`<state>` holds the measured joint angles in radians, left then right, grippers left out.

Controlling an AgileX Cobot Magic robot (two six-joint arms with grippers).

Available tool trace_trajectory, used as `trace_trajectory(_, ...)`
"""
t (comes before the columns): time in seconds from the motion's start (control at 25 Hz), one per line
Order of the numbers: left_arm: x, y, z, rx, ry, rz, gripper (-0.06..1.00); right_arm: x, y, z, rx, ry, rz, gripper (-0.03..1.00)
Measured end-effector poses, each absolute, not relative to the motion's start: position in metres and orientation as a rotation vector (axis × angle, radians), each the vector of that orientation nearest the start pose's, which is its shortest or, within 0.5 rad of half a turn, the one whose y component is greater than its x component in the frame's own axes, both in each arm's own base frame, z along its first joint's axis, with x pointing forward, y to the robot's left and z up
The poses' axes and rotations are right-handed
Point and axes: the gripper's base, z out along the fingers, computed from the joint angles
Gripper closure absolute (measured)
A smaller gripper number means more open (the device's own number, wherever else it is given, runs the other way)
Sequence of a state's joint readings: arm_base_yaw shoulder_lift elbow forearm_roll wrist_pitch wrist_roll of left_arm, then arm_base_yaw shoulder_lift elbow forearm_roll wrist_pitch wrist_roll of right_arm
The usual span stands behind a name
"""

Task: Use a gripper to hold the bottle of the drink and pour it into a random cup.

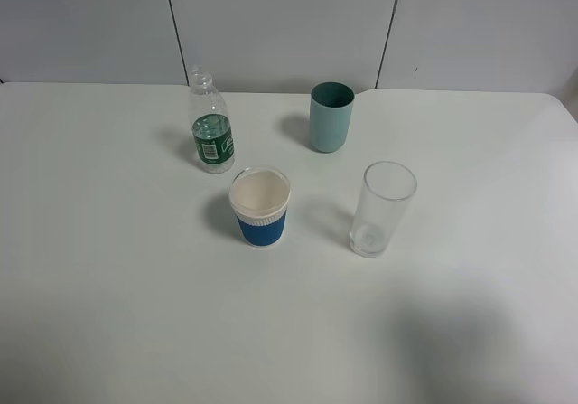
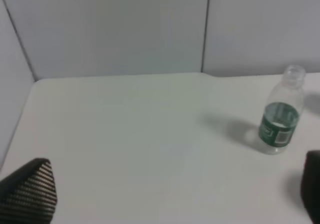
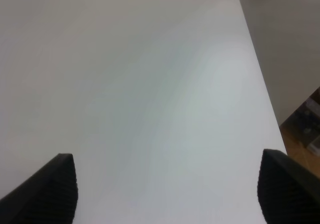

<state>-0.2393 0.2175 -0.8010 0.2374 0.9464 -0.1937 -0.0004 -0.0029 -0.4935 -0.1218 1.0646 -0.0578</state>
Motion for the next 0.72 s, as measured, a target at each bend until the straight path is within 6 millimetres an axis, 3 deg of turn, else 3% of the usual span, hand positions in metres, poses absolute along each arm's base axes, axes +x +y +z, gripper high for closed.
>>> trace_trajectory(0.36, -0.011, 0.014, 0.366, -0.094, 1.791, 0.032, -0.05, -0.005, -0.01, 0.276, -0.053, 2.05, -0.182, 0.23)
trace_trajectory(0.72, -0.026, 0.014, 0.322, -0.121, 1.852, 0.045, -0.05, -0.005, -0.01, 0.276, -0.053, 2.05, -0.182, 0.23)
